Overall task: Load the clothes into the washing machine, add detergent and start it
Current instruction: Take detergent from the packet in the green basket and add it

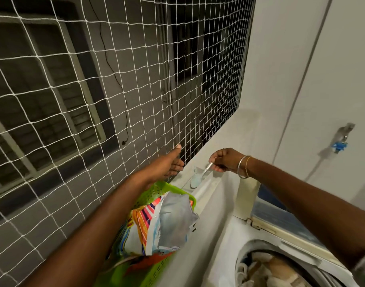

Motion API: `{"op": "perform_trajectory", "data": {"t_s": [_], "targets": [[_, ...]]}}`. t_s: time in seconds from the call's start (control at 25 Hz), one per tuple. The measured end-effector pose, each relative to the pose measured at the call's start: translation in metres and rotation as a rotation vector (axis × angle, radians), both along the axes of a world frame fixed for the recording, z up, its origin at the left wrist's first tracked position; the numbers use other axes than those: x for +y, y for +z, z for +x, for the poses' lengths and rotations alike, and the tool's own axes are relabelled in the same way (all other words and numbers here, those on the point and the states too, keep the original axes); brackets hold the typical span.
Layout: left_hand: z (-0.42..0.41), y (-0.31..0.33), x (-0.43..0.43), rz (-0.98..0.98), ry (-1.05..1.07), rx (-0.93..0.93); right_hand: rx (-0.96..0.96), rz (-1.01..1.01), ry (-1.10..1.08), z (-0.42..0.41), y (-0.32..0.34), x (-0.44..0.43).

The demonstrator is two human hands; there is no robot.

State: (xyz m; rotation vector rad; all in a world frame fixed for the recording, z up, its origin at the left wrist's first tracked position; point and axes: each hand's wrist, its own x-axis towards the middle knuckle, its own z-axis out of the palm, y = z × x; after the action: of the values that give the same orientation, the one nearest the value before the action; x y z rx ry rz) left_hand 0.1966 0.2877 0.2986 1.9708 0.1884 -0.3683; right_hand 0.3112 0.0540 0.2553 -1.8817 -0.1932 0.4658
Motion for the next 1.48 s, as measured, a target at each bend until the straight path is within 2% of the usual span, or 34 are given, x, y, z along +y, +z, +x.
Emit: {"op": "perform_trajectory", "data": {"t_s": [0.16, 0.44, 0.6, 0.72, 0.92, 1.04, 1.2, 1.36, 1.44, 1.48], "targets": [[0.002, -0.001, -0.001, 0.002, -0.021, 0.016, -0.156, -0.096, 0.03, -0.001, -0.001, -0.001], [-0.004, 0.0, 0.002, -0.038, -0.007, -0.002, -0.443, -0.078, 0.037, -0.008, 0.001, -0.012], [-0.014, 0.004, 0.005, -0.024, -0.018, -0.008, -0.537, -0.031, -0.016, -0.015, 0.001, -0.008], [-0.022, 0.004, 0.009, -0.066, 0.011, -0.024, -0.506, 0.075, -0.119, -0.024, 0.011, -0.008], [-0.052, 0.015, 0.009, -0.099, 0.015, -0.063, -0.22, 0.358, -0.217, -0.064, 0.045, -0.015], [-0.074, 0.019, 0.014, -0.099, 0.038, -0.104, -0.16, 0.406, -0.245, -0.097, 0.064, -0.023], [-0.099, 0.018, 0.014, -0.12, 0.018, -0.144, -0.117, 0.4, -0.171, -0.147, 0.082, -0.029], [-0.111, 0.018, 0.011, -0.055, 0.031, -0.183, -0.194, 0.305, -0.049, -0.191, 0.084, -0.005], [-0.116, 0.019, 0.01, -0.053, 0.038, -0.17, -0.335, 0.224, 0.002, -0.209, 0.072, 0.016], [-0.119, 0.02, 0.009, -0.065, 0.048, -0.159, -0.474, 0.132, 0.02, -0.215, 0.062, 0.026]]}}
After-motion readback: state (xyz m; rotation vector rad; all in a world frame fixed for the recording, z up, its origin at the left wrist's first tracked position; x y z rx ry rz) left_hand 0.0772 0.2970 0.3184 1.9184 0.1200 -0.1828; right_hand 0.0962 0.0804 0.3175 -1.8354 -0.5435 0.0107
